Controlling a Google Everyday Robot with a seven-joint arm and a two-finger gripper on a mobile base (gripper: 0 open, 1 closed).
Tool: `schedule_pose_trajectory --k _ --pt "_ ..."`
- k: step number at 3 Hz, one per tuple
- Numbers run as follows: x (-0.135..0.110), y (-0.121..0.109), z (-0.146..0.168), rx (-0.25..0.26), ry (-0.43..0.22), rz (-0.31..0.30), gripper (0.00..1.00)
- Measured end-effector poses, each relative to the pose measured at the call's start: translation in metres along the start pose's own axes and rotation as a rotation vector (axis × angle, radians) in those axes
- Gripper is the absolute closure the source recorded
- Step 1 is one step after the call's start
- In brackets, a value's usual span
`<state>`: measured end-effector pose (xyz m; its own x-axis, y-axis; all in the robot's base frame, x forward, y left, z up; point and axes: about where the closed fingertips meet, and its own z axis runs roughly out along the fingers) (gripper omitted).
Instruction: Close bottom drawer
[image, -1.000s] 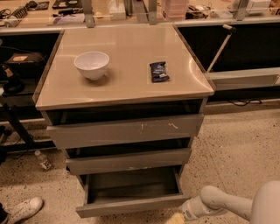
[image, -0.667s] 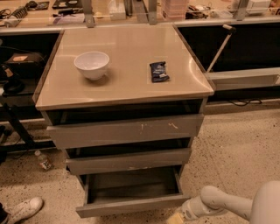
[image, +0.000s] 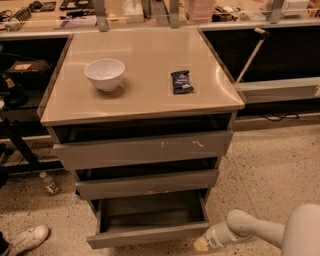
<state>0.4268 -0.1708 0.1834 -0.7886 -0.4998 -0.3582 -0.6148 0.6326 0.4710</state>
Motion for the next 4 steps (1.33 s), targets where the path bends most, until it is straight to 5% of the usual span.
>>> schedule_pose_trajectory --k 1,3,4 --pt "-0.004 -0.002 0.002 0.004 0.000 -0.008 1.00" --pt "-0.048 -0.021 0.014 0.054 -0.035 -0.062 1.00" --pt "-0.048 -0.021 0.014 0.054 -0.035 -0.062 0.81"
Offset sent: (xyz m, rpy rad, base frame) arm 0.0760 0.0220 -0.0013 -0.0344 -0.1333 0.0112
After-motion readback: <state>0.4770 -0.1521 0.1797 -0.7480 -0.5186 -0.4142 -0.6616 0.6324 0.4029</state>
